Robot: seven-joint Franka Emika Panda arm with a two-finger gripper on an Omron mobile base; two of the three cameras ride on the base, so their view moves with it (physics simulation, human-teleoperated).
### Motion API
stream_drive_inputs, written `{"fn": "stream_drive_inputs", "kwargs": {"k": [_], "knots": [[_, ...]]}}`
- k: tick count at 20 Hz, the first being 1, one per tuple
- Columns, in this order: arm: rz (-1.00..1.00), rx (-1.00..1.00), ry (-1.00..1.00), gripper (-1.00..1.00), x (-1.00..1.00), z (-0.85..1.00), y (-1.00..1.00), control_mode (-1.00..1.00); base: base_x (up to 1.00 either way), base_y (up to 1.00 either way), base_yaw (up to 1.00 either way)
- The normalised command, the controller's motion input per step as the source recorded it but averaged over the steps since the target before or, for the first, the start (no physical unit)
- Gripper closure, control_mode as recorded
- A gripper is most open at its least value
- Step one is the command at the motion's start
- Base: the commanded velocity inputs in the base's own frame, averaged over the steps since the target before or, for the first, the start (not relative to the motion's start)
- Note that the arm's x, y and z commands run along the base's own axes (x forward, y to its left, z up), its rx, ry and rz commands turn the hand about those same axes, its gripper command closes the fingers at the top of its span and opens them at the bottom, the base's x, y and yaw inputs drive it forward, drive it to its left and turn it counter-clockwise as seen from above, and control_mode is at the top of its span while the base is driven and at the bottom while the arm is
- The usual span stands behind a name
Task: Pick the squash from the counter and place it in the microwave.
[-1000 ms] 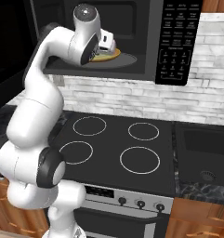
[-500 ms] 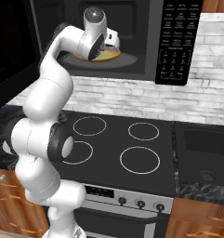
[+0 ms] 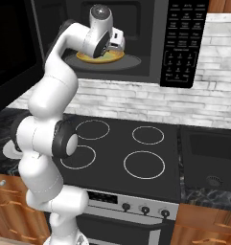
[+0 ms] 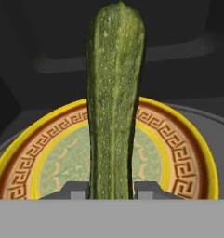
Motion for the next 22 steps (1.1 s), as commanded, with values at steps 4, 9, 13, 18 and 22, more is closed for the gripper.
{"fn": "stream_drive_inputs", "kwargs": {"k": [4,9,13,18,22], "knots": [[0.00,0.00,0.01,1.00,0.00,-0.15,0.06,-1.00,0.00,0.00,0.00],[0.00,0.00,0.00,1.00,0.12,-0.21,0.20,-1.00,0.00,0.00,0.00],[0.00,0.00,0.00,1.00,0.23,-0.16,0.19,-1.00,0.00,0.00,0.00],[0.00,0.00,0.00,-1.00,0.20,-0.03,0.01,-1.00,0.00,0.00,0.00],[0.00,0.00,0.00,-1.00,0.18,-0.01,0.00,-1.00,0.00,0.00,0.00]]}}
